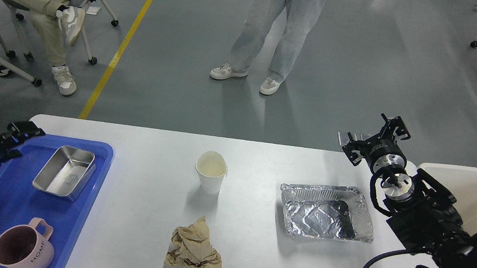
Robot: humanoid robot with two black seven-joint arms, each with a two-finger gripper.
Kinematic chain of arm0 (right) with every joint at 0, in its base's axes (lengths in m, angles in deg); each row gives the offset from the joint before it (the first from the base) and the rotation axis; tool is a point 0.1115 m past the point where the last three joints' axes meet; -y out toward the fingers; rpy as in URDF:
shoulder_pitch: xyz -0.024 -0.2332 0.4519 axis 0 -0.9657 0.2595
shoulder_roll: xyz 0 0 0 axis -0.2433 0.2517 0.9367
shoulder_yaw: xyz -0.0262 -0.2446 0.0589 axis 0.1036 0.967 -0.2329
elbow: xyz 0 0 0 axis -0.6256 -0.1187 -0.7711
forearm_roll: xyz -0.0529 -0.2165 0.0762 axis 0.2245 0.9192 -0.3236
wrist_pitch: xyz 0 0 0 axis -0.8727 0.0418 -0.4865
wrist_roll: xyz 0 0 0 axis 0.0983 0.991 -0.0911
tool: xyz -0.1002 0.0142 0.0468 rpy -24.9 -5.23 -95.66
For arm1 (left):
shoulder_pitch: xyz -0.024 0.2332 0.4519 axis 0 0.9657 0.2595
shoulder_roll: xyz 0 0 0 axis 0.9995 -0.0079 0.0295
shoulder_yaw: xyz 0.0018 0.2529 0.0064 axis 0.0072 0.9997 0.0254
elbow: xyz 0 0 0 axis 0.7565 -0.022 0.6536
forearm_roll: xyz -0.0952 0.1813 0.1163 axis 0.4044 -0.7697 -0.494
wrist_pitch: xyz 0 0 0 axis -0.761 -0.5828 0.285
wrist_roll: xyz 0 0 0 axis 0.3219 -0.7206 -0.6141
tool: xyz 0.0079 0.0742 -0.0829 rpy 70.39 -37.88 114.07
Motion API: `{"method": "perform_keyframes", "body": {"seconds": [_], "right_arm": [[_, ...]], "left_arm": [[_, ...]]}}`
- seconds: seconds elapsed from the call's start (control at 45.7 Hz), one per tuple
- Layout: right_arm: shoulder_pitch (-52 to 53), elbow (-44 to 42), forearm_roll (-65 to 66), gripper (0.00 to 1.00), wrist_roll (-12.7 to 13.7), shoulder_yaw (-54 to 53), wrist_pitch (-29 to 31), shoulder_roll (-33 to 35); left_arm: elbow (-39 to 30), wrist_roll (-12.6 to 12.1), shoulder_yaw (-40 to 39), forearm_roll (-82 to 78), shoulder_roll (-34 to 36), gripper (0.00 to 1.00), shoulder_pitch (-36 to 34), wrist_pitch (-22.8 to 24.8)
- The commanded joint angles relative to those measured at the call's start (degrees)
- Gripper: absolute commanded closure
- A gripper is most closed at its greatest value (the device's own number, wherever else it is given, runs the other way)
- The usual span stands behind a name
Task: Tidy desktop
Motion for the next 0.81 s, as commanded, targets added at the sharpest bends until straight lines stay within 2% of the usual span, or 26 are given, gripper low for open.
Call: {"method": "perform_keyframes", "body": {"seconds": [0.0, 0.241, 0.306, 0.525, 0.679, 0.788], "right_arm": [[0.29, 0.09, 0.44, 0.00, 0.00, 0.00, 0.00, -0.09], [0.47, 0.09, 1.05, 0.00, 0.00, 0.00, 0.00, 0.26], [0.56, 0.09, 1.14, 0.00, 0.00, -0.09, 0.00, 0.61], [0.82, 0.09, 1.14, 0.00, 0.00, -0.09, 0.00, 0.96], [1.26, 0.09, 1.05, 0.00, 0.00, -0.09, 0.00, 1.75], [1.96, 0.09, 1.05, 0.00, 0.00, -0.09, -0.09, 2.37]], "left_arm": [[0.05, 0.66, -0.10, 0.13, 0.33, 0.04, -6.14, 0.35], [0.05, -2.59, -0.27, 0.21, -0.37, 0.04, -18.54, 0.88], [0.31, -2.50, -1.50, 1.61, -1.24, 0.04, -20.39, 0.35], [0.49, -2.59, -10.55, 15.75, -7.92, 0.04, -20.04, -7.99], [0.49, -1.98, -14.33, 25.33, -11.18, 0.04, -17.41, -8.52], [0.49, -2.15, -20.12, 33.51, -11.71, 0.04, -14.07, -8.00]]}}
